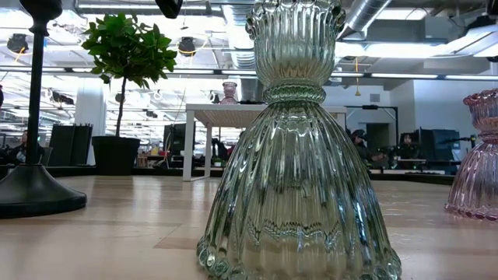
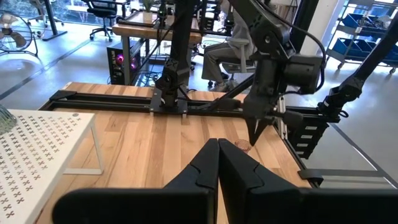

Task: Pick & Place candle stick holders
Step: Put the pink candle holder on the shelf

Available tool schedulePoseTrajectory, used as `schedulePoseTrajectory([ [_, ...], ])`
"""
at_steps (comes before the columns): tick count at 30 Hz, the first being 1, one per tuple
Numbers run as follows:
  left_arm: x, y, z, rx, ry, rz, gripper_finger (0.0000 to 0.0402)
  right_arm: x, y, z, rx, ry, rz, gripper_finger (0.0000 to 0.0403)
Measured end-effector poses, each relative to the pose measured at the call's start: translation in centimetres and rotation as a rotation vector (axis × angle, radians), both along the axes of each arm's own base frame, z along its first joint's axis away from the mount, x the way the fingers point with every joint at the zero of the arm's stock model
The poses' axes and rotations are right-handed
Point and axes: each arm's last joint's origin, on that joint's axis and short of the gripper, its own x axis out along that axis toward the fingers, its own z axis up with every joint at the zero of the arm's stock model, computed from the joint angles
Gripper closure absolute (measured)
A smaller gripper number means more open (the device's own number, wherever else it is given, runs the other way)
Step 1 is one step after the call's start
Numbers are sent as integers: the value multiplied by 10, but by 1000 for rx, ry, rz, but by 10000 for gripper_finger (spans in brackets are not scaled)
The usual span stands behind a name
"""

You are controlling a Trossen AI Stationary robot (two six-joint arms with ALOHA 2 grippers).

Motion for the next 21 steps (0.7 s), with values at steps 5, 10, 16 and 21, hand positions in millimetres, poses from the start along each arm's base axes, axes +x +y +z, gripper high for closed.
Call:
schedulePoseTrajectory([
  [5, 0, 0, 0, 0, 0, 0, 395, 5, -1, -7, -39, 18, 37, 403],
  [10, 0, 0, 0, 0, 0, 0, 395, 11, -3, -9, 4, 77, 110, 403],
  [16, 0, 0, 0, 0, 0, 0, 395, 16, -7, -9, 25, 102, 113, 403],
  [21, 0, 0, 0, 0, 0, 0, 395, 20, -10, -9, 28, 106, 109, 403],
])
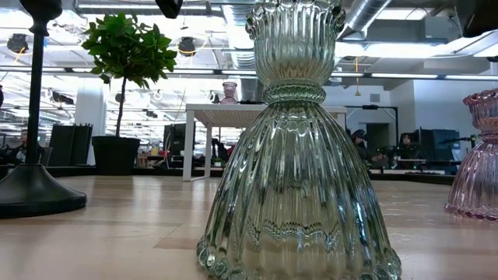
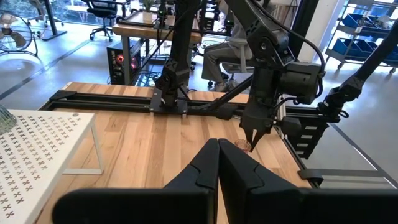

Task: Pick & Place candle stick holders
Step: Put the pink candle holder on the shelf

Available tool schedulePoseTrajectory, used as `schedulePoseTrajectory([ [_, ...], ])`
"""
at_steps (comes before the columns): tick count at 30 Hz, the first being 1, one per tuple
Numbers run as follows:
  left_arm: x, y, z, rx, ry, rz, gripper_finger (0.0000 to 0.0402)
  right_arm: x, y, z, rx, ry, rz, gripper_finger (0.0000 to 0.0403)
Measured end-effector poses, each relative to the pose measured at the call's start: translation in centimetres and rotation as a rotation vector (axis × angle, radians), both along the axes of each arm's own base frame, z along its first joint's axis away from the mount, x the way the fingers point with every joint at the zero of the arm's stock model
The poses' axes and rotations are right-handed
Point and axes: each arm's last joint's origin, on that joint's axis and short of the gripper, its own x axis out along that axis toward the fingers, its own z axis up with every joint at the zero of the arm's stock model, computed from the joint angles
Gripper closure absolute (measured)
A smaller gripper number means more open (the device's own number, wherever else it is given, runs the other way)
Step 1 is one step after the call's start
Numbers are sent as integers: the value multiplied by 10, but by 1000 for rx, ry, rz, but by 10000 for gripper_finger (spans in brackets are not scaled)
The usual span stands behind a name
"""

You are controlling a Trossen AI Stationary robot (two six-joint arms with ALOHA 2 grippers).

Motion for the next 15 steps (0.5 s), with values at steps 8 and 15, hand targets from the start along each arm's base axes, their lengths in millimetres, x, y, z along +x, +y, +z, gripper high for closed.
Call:
schedulePoseTrajectory([
  [8, 0, 0, 0, 0, 0, 0, 395, -3, -3, -1, -39, 24, -14, 403],
  [15, 0, 0, 0, 0, 0, 0, 395, 1, -7, 0, -93, -15, 29, 403],
])
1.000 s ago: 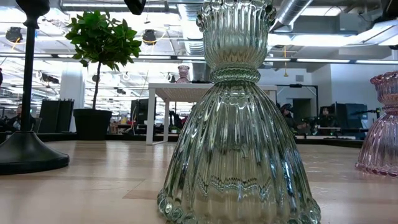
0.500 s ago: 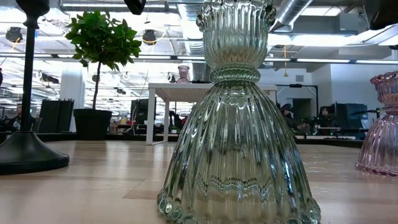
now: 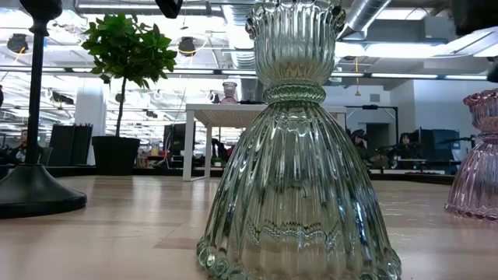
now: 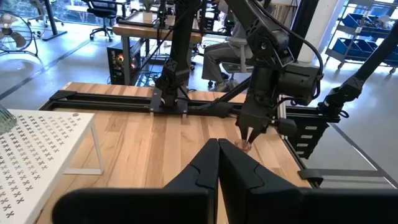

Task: Pick & Place candle stick holders
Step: Put the pink candle holder on the shelf

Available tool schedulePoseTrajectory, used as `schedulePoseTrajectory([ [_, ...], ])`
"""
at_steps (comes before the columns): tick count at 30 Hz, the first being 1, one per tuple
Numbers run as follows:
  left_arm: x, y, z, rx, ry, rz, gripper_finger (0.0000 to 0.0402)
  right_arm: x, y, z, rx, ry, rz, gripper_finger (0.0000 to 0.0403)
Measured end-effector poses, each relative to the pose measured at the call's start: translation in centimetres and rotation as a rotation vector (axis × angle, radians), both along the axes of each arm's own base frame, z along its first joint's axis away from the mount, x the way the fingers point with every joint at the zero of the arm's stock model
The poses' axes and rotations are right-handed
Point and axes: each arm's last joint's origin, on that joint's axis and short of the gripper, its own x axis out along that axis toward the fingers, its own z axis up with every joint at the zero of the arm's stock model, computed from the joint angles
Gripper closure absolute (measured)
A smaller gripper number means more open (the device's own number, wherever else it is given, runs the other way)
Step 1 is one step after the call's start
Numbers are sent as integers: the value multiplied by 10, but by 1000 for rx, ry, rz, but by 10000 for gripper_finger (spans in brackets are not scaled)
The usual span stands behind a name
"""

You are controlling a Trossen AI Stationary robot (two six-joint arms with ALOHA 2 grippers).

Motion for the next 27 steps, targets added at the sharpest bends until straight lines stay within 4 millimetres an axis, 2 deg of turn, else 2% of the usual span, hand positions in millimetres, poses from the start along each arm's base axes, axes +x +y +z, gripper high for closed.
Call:
schedulePoseTrajectory([
  [8, 0, 0, 0, 0, 0, 0, 395, 22, -19, 1, -43, -37, 61, 403],
  [15, 0, 0, 0, 0, 0, 0, 395, 48, -43, 3, -70, -86, 85, 403],
  [27, 0, 0, 0, 0, 0, 0, 395, 90, -82, 10, -76, -246, 136, 403],
])
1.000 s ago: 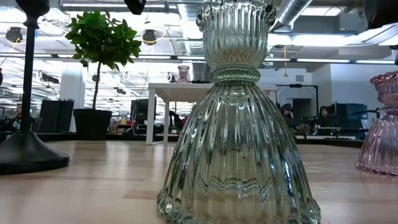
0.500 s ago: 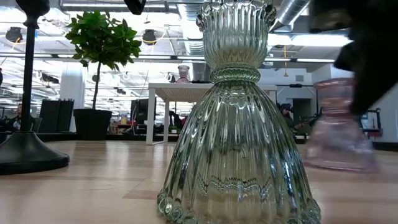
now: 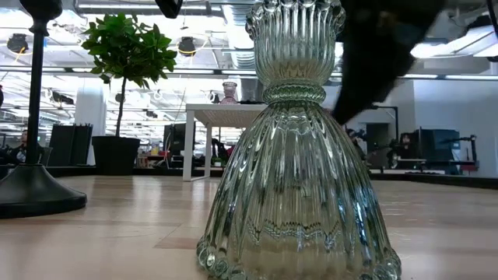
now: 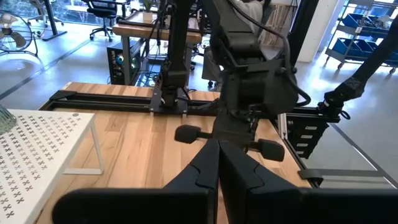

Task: Pick & Place candle stick holders
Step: Put the pink candle holder on the shelf

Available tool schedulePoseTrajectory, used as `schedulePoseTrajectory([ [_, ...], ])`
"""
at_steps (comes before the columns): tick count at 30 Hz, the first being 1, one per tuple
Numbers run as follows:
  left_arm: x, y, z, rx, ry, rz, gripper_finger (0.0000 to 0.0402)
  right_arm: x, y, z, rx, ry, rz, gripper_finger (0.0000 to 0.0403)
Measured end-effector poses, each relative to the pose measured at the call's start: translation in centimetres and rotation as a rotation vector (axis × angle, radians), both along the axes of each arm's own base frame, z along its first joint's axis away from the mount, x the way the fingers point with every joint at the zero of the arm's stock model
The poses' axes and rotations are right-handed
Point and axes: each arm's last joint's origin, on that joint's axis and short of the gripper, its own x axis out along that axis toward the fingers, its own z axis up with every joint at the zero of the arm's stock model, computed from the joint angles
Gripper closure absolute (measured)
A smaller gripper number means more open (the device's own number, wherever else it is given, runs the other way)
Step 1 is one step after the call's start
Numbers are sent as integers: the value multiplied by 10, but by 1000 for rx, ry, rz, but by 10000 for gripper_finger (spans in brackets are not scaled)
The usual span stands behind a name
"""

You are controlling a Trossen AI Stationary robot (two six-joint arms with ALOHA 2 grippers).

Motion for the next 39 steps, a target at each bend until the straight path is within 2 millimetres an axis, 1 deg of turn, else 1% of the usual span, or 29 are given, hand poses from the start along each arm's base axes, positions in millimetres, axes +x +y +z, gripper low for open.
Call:
schedulePoseTrajectory([
  [3, 0, 0, 0, 0, 0, 0, 395, 8, -8, 2, 8, -38, 17, 403],
  [7, 0, 0, 0, 0, 0, 0, 395, 22, -17, -3, 25, -74, 44, 403],
  [9, 0, 0, 0, 0, 0, -4, 395, 30, -20, -9, 47, -98, 58, 403],
  [12, 0, -1, 0, -2, 1, -30, 395, 39, -23, -25, 69, -83, 73, 403],
  [15, 0, -2, 0, -26, 5, -61, 395, 43, -25, -34, 80, -66, 70, 403],
  [18, 0, -2, -1, -43, 21, -83, 395, 43, -25, -34, 84, -61, 73, 403],
  [21, -1, -3, -7, -39, 83, -95, 395, 39, -26, -20, 89, -91, 75, 403],
  [24, -1, -5, -18, -29, 174, -83, 398, 30, -30, -2, 36, -104, 57, 403],
  [26, 1, -7, -30, -22, 202, -67, 398, 23, -35, 12, -10, -120, 28, 403],
  [28, 2, -9, -47, -16, 248, -51, 398, 13, -40, 28, -45, -135, 1, 403],
  [32, 6, -12, -75, -18, 223, -31, 398, -5, -48, 59, -91, -198, -41, 403],
  [35, 7, -15, -89, -25, 163, -42, 398, -20, -54, 81, -105, -254, -64, 403],
  [39, 6, -19, -113, -24, 179, -70, 397, -37, -60, 107, -107, -352, -101, 403],
])
